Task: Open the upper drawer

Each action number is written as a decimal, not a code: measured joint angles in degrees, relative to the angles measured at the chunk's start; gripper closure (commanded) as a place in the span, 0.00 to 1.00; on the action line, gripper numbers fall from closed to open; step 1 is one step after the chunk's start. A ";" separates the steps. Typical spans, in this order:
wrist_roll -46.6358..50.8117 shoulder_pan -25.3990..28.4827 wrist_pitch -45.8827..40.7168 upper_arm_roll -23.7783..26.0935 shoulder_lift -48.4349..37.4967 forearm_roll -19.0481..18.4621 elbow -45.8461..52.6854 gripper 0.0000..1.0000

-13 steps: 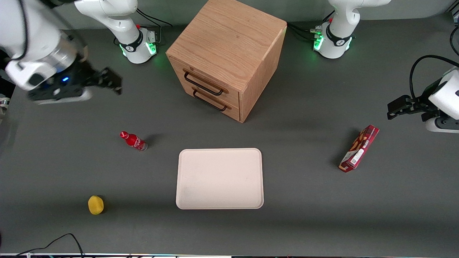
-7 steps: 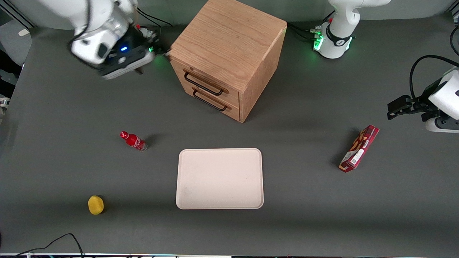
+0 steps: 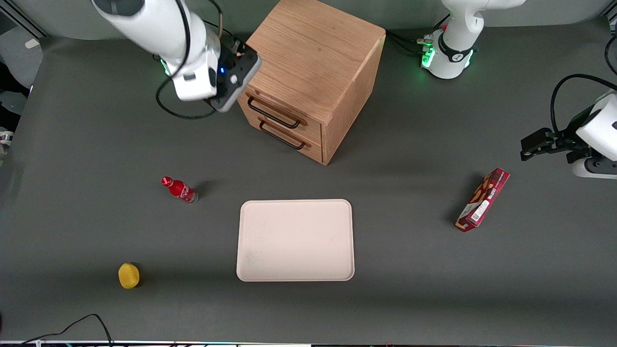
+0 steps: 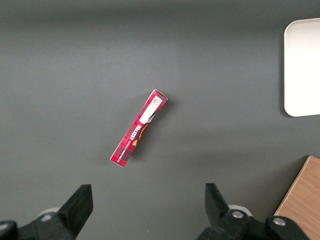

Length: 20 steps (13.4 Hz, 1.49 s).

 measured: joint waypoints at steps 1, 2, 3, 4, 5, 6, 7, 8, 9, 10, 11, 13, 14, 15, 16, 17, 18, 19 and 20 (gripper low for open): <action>-1.97 -0.27 1.19 -0.12 1.27 0.36 -0.98 0.00; -3.10 -0.45 2.90 -0.21 2.35 0.94 -2.28 0.00; -3.54 -0.49 4.66 -0.27 3.26 1.42 -3.75 0.00; -3.78 -0.45 6.42 -0.27 3.96 1.59 -5.37 0.00; -4.27 -0.40 8.11 -0.27 4.46 1.66 -7.10 0.00; -4.98 -0.38 9.73 -0.26 4.71 1.70 -8.80 0.00; -5.63 -0.39 11.26 -0.27 4.80 1.71 -10.51 0.00; -6.06 -0.40 12.59 -0.27 4.83 1.72 -11.97 0.00; -6.28 -0.40 13.80 -0.26 4.83 1.75 -13.14 0.00; -6.37 -0.40 14.87 -0.26 4.86 1.84 -14.08 0.00; -6.41 -0.41 15.89 -0.27 4.87 2.39 -14.94 0.00; -6.58 -0.31 17.95 -0.26 4.88 3.83 -16.51 0.00; -6.59 -0.22 18.90 -0.26 4.89 3.92 -17.20 0.00; -6.59 -0.14 19.74 -0.24 4.88 3.96 -17.78 0.00; -6.60 -0.10 20.35 -0.20 4.89 3.97 -18.32 0.00; -6.60 -0.09 20.82 -0.17 4.89 3.98 -18.80 0.00; -6.60 -0.09 21.04 -0.14 4.89 3.99 -19.21 0.00; -6.61 -0.08 21.54 -0.07 4.89 4.03 -19.58 0.00; -6.61 -0.08 21.94 0.02 4.91 4.04 -19.83 0.00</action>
